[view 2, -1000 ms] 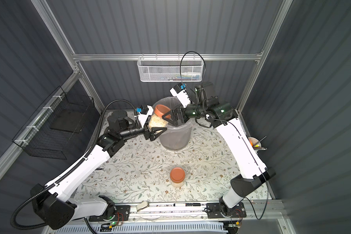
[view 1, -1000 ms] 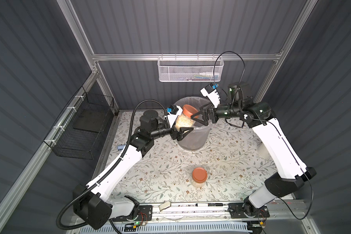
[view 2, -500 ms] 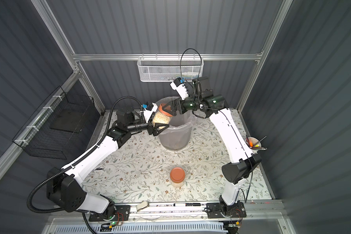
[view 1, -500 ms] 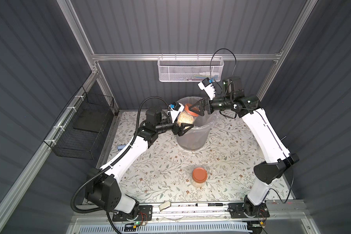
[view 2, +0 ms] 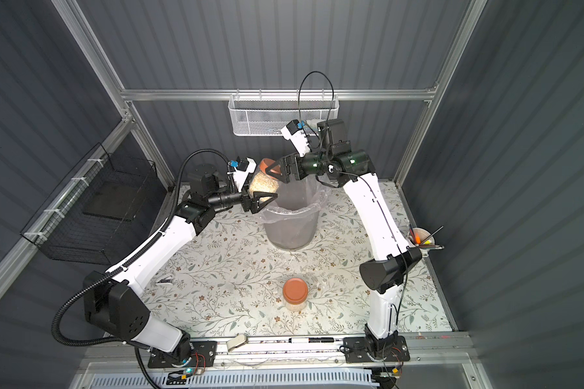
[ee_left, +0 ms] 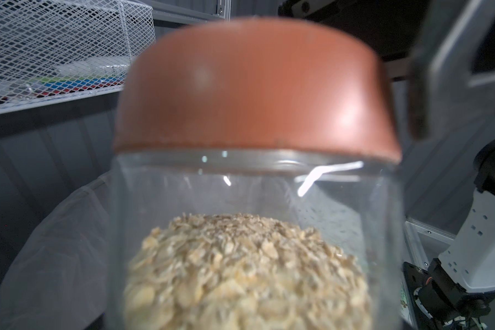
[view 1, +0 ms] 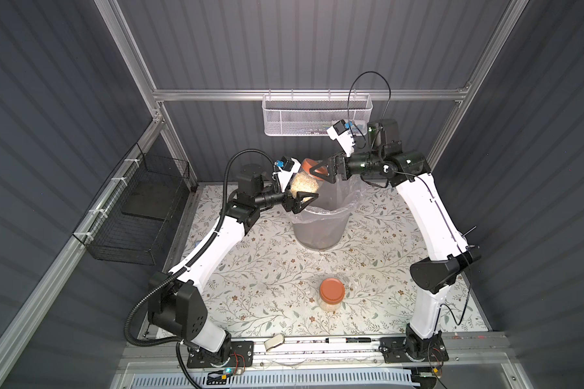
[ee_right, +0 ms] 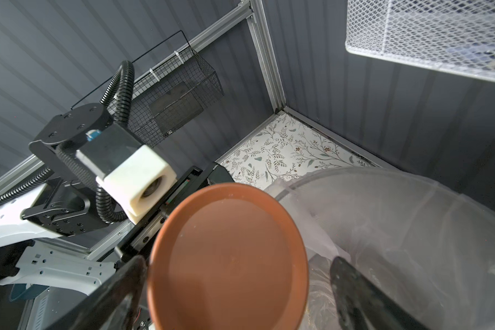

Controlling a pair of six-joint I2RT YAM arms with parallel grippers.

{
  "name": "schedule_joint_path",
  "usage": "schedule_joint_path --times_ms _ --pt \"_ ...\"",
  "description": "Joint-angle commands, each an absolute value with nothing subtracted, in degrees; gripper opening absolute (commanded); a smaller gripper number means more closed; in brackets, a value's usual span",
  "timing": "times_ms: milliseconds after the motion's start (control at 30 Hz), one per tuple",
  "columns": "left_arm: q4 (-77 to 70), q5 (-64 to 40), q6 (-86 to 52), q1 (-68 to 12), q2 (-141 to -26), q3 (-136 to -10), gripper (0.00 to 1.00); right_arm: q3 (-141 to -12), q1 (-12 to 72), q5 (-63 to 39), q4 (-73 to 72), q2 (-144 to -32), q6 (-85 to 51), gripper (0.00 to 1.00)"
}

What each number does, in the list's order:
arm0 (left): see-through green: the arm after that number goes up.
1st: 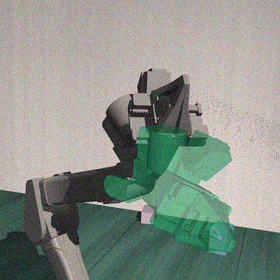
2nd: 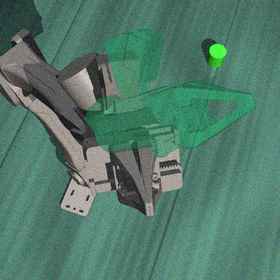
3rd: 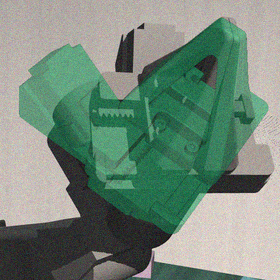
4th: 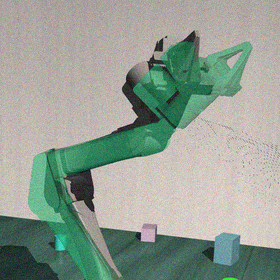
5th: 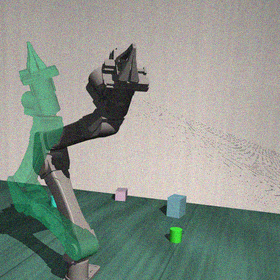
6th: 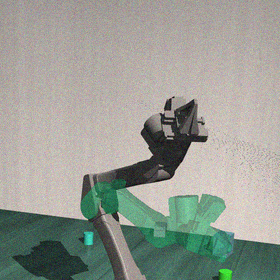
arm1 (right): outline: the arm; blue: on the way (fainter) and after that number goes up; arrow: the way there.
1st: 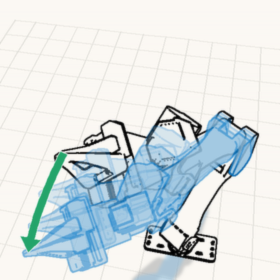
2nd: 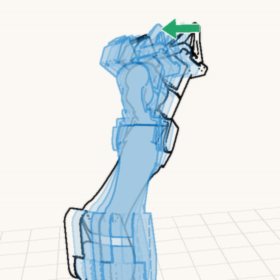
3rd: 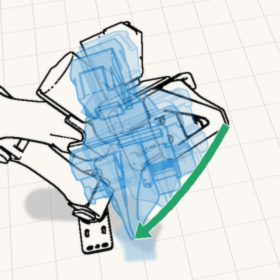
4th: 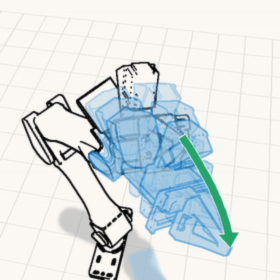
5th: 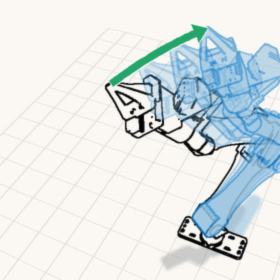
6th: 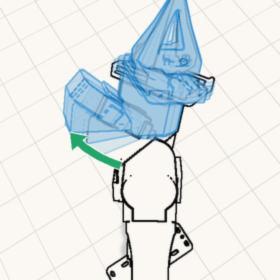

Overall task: Empty expired oatmeal from jars
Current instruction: Unscrew the lid from the jar.

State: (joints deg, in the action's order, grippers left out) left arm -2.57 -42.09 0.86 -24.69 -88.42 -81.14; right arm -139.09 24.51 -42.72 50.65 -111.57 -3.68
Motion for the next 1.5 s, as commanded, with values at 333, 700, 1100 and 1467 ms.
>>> schedule_joint_path --times_ms 333,700,1100,1467 --pt "-6.75 -45.64 0.16 -24.18 -88.34 -84.74 0.0 -138.14 24.35 -46.62 47.09 -112.55 -5.74 0.77" --pt "-8.62 -51.7 -1.94 -21.27 -89.56 -84.66 0.0 -133.93 22.64 -50.25 55.29 -108.51 13.28 0.72" --pt "-6.15 -53.41 -0.53 -20.91 -89.48 -85.69 0.0 -140.33 18.99 -58.14 60.4 -112.77 23.47 0.93" --pt "-0.5 -49.84 3.31 -20.89 -90.04 -87.33 0.0 -122.99 18.1 -51.56 28.85 -102.79 -15.56 0.99"
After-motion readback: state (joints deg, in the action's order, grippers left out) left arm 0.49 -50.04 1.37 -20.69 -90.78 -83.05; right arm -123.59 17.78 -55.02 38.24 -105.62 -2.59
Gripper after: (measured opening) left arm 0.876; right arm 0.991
